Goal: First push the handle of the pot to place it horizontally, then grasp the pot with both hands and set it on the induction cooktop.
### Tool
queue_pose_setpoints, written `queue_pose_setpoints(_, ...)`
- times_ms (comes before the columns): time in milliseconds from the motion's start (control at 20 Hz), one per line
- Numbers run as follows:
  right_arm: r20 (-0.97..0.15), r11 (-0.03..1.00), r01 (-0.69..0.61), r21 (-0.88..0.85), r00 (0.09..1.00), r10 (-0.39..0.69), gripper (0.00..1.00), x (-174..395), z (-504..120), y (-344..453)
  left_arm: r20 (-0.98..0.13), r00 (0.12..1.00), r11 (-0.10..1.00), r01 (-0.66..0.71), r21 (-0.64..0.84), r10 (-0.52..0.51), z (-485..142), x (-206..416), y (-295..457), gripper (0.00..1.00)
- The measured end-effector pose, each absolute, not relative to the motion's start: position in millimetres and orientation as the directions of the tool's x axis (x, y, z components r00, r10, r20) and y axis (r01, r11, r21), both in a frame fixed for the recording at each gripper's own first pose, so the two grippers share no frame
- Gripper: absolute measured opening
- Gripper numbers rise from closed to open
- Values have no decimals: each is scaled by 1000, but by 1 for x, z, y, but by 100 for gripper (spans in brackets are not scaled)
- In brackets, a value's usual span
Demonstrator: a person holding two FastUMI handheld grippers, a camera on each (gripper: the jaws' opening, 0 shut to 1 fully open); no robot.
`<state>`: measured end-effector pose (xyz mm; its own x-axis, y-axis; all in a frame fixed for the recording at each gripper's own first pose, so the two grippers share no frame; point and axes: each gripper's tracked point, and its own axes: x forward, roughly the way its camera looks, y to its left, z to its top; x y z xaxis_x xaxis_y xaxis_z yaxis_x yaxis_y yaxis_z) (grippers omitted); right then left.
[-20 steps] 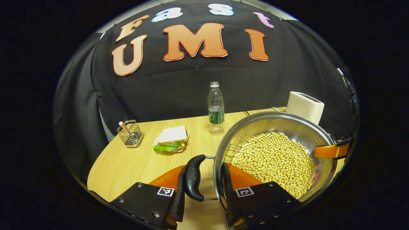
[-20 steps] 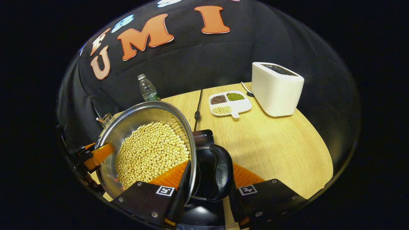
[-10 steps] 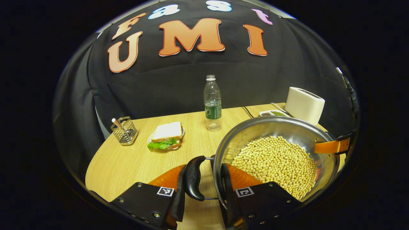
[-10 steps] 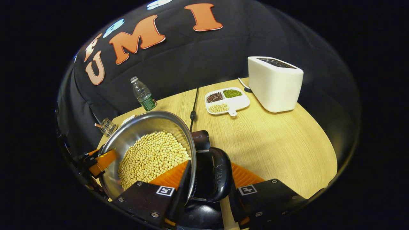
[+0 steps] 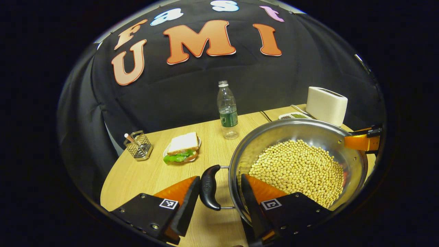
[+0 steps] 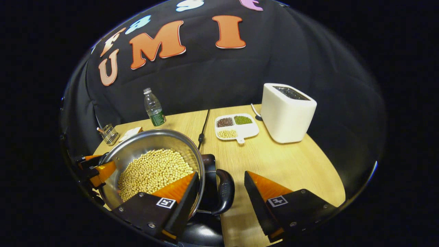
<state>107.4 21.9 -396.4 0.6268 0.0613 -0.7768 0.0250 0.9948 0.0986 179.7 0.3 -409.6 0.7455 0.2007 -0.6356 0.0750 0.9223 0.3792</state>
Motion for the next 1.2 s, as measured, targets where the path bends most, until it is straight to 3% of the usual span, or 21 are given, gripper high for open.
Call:
queue_pose_setpoints(250, -683, 1000, -2, 21, 731, 16, 89, 119, -347, 12, -481, 849, 904, 7, 427, 220, -333, 185, -2, 72)
queue_pose_setpoints(600, -491, 997, -70, 37, 868, 79, 94, 122, -237, 23, -213, 959, 930, -103, 352, 187, -185, 171, -32, 72)
queue_pose_setpoints(900, -292, 993, -103, -58, 953, 82, 93, 116, -117, 9, -6, 990, 946, -136, 294, 144, -68, 150, -68, 72)
queue_pose_setpoints(950, -264, 992, -107, -71, 961, 85, 89, 115, -97, 6, 18, 991, 948, -131, 291, 132, -51, 148, -79, 70)
queue_pose_setpoints(1000, -240, 991, -111, -79, 967, 89, 94, 113, -85, 0, 40, 992, 947, -122, 298, 116, -37, 146, -89, 70)
queue_pose_setpoints(1200, -126, 992, -88, -88, 989, 76, 98, 105, -11, -21, 83, 994, 940, -100, 327, 77, 3, 137, -113, 70)
